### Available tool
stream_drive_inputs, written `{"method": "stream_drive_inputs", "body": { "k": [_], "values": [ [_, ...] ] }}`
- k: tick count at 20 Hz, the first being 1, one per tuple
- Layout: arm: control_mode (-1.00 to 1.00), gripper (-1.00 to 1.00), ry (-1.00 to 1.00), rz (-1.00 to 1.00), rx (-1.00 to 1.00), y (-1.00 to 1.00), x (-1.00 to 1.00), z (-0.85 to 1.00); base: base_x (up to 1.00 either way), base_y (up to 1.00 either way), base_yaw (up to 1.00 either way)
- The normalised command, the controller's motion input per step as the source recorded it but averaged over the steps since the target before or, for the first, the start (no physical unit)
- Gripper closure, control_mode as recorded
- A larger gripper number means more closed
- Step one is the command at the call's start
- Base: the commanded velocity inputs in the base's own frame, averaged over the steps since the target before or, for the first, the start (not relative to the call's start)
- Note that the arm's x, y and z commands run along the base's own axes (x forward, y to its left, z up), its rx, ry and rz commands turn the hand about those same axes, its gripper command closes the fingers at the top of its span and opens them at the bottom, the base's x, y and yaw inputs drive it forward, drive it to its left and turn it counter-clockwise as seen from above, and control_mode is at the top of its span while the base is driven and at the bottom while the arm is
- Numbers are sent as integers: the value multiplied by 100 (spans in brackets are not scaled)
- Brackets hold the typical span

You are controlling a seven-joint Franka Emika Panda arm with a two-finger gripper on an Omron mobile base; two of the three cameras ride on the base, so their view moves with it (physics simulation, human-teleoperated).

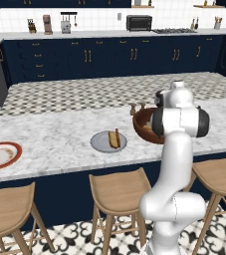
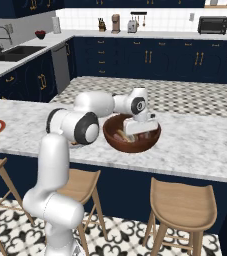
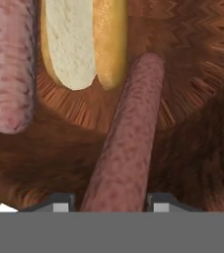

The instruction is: Place one bun and one sausage from the bowl on each plate.

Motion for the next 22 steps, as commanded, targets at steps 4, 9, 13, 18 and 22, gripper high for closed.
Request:
{"method": "stream_drive_inputs", "body": {
  "k": [4,9,13,18,22],
  "values": [
    [-100,100,-5,0,0,11,-44,54,0,0,0],
    [-100,100,-30,-2,1,46,-71,33,0,0,0],
    [-100,100,-34,-8,10,49,-53,48,0,0,0],
    [-100,100,-20,-14,3,77,-48,14,0,0,0],
    [-100,100,-9,-15,1,89,-44,18,0,0,0]
  ]
}}
